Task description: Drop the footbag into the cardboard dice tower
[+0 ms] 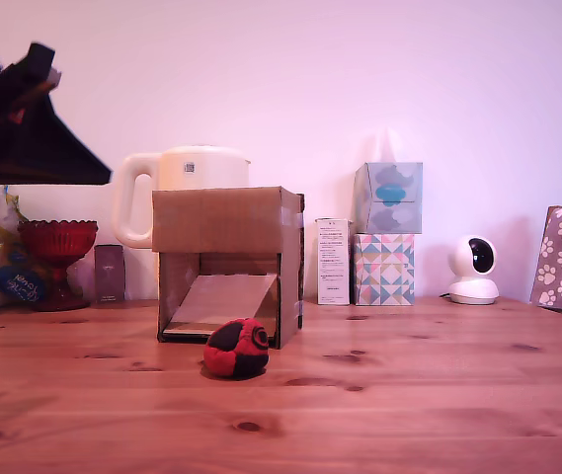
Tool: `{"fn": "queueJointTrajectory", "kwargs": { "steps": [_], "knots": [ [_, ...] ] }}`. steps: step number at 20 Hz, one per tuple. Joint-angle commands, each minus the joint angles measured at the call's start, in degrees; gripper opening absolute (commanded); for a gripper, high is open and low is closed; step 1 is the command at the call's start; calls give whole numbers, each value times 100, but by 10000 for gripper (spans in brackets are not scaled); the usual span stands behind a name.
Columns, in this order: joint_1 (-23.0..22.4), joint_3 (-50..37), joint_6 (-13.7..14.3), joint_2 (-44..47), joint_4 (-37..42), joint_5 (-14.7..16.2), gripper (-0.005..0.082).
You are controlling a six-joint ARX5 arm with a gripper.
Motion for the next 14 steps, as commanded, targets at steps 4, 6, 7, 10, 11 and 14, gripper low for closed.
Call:
{"fn": "queueJointTrajectory", "kwargs": {
  "steps": [4,6,7,10,11,14],
  "knots": [
    [-463,24,-17,450,348,94,-24],
    [-649,131,-15,841,407,92,-24],
    [-721,181,-15,1060,494,92,-24],
    [-828,260,-13,1725,994,87,-24],
    [-831,291,-13,1921,1123,87,-24],
    [-831,382,-11,2472,1443,-17,-24]
  ]
}}
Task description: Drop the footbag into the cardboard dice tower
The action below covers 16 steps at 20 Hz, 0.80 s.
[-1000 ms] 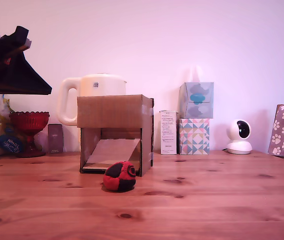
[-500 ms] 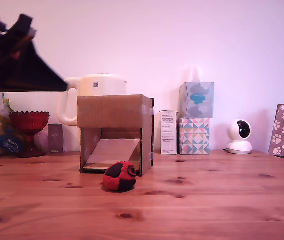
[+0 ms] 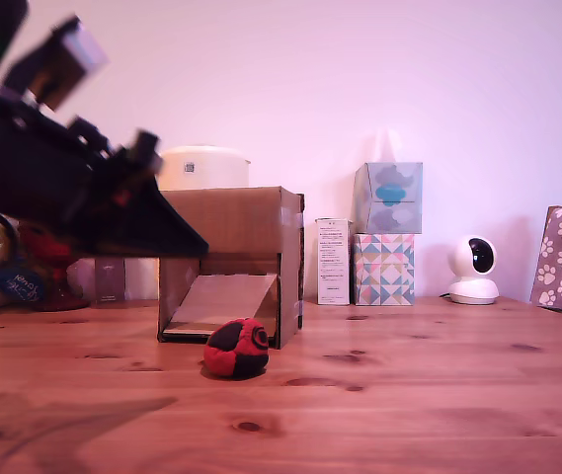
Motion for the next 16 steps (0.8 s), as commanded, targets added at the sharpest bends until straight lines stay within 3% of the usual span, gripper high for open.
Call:
{"fn": "queueJointTrajectory", "kwargs": {
  "steps": [1,3,4,5,7,12,16],
  "knots": [
    [0,70,-7,334,256,-94,-24],
    [0,229,-7,682,339,-103,2],
    [0,328,-7,848,339,-103,67],
    [0,426,-11,999,356,-105,246],
    [0,671,20,1318,308,-162,767],
    [0,1235,160,1917,103,-273,748],
    [26,1790,363,2299,-691,-505,748]
  ]
}}
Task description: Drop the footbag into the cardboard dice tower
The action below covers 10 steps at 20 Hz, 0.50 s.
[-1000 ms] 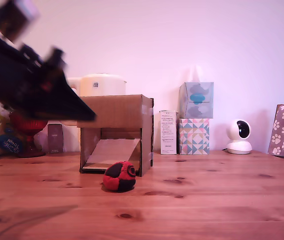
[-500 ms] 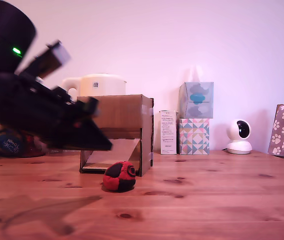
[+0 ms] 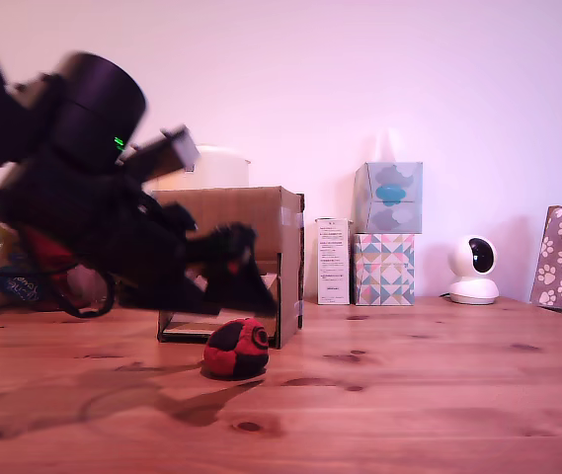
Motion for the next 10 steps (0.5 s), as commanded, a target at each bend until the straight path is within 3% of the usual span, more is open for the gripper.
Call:
{"fn": "queueJointTrajectory", "kwargs": {
  "steps": [1,5,7,9,10],
  "knots": [
    [39,214,94,302,-350,-7,748],
    [37,632,184,686,-1043,-20,746],
    [44,741,181,756,-1248,-168,735],
    [50,763,181,754,-1257,-420,611],
    [50,778,184,750,-1261,-461,474]
  ]
}}
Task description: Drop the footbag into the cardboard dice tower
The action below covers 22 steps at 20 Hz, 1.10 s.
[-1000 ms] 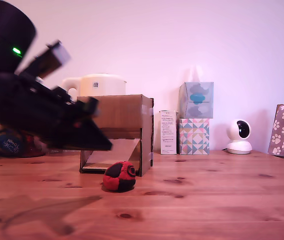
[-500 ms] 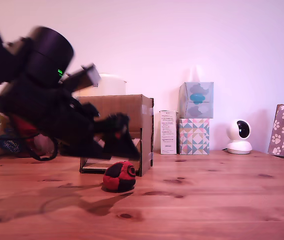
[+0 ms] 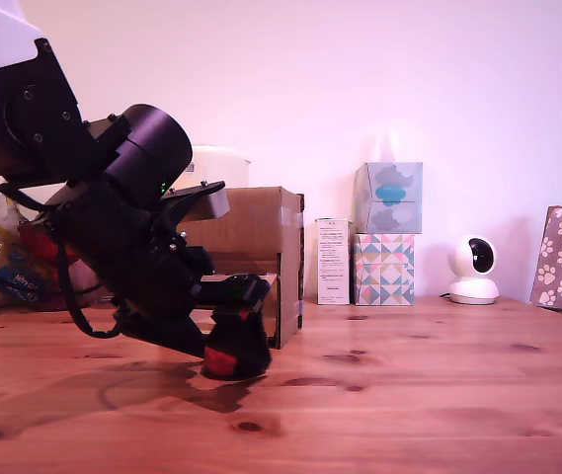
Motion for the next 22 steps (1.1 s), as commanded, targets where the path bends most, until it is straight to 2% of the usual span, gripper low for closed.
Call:
{"fn": "queueJointTrajectory", "kwargs": {
  "steps": [1,2,3,4,8,16,19,22],
  "knots": [
    [11,4,-2,129,-39,-46,335],
    [11,33,-2,129,-90,-42,212],
    [11,37,-2,116,-90,-26,155],
    [11,37,-2,79,-103,-24,143],
    [11,37,-7,-487,-461,-24,143],
    [13,37,-50,-2608,-1773,-31,143],
    [57,37,-46,-3246,-1668,-149,143],
    [199,37,-44,-3432,-850,-378,143]
  ]
}}
